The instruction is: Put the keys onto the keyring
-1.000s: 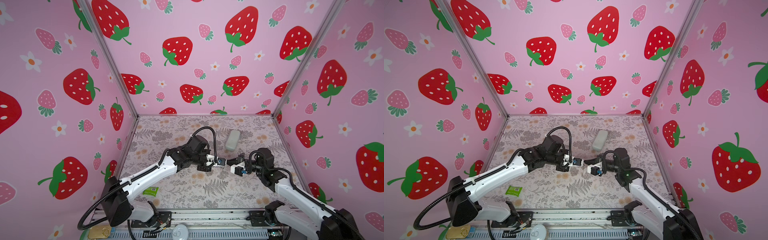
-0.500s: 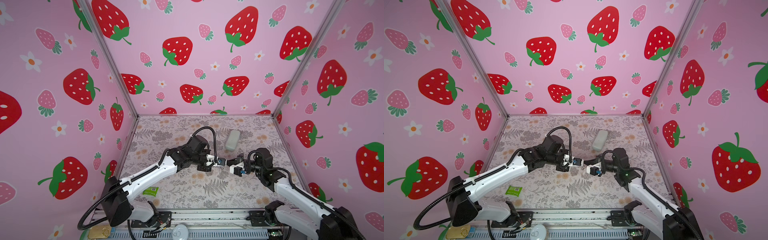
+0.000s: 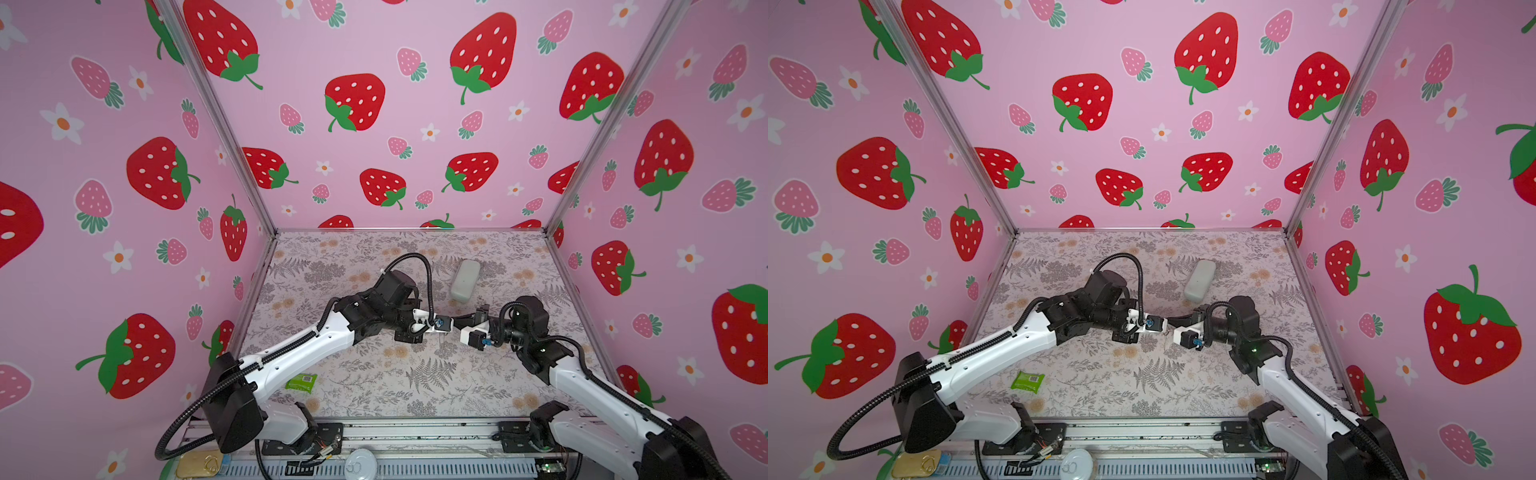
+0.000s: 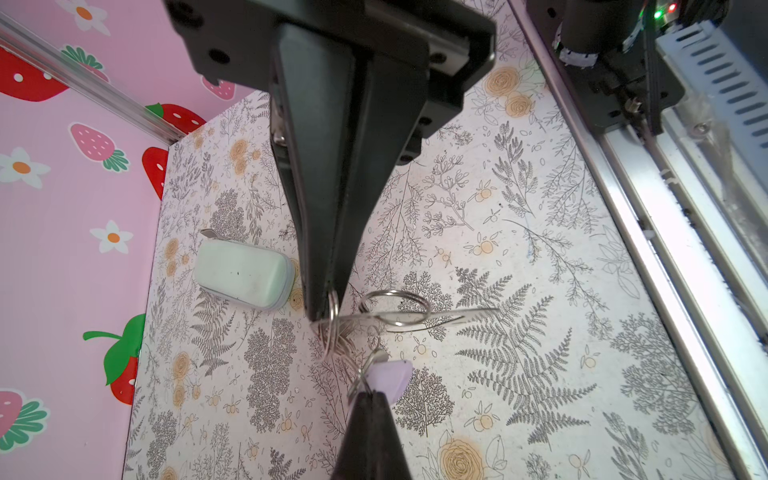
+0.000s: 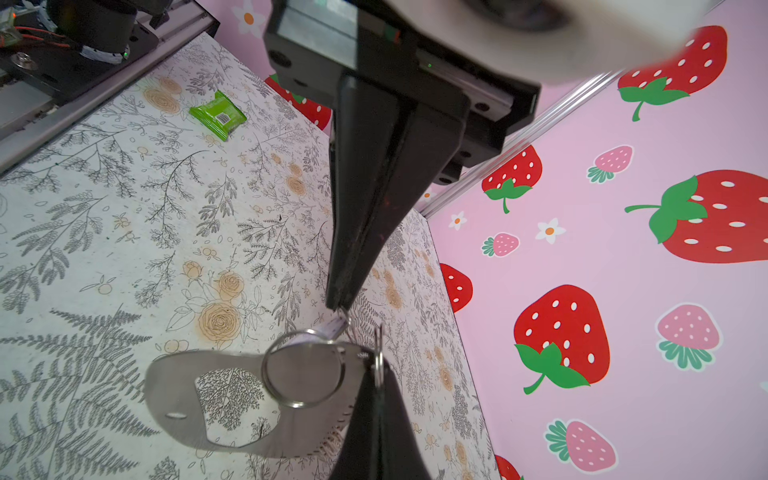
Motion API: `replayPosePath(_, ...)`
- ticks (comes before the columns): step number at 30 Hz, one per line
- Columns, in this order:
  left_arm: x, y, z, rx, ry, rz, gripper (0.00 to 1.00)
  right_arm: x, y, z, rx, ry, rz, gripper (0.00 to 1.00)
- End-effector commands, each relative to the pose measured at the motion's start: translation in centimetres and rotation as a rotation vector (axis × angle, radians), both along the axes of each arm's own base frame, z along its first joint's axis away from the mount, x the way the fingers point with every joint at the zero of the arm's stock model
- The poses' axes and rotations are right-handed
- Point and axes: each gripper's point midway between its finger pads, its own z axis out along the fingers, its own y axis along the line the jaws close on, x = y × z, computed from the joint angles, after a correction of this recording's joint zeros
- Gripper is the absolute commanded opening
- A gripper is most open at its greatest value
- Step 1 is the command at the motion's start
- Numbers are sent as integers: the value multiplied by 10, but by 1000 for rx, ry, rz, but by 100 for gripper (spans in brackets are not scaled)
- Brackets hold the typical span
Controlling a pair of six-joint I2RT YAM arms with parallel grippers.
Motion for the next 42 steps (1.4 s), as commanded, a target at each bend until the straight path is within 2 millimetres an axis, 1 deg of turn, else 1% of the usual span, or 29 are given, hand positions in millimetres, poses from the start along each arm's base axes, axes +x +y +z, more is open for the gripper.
replayPosePath(1, 2, -7, 22, -43, -36, -16, 0, -9, 2, 4, 15, -13, 42, 0)
replayPosePath(16, 2, -10, 27, -55, -33, -23, 0, -6, 2, -5, -15, -3, 40, 0)
replayPosePath(22, 2, -10, 25, -50, -27, -22, 0, -5, 3, -4, -12, -3, 35, 0)
replayPosePath(26, 3, -8, 19, -33, -32, -18, 0, -3, 1, 4, 13, -30, 11, 0)
replayPosePath(32, 2, -7, 15, -22, -29, -17, 0, -2, 0, 8, 26, -41, -1, 0)
replayPosePath(36, 4, -6, 16, -20, -36, -8, 0, -4, 0, 8, 25, -43, 4, 0)
replayPosePath(42, 7, -6, 17, -18, -44, 4, 0, -7, -1, 2, 13, -32, 18, 0)
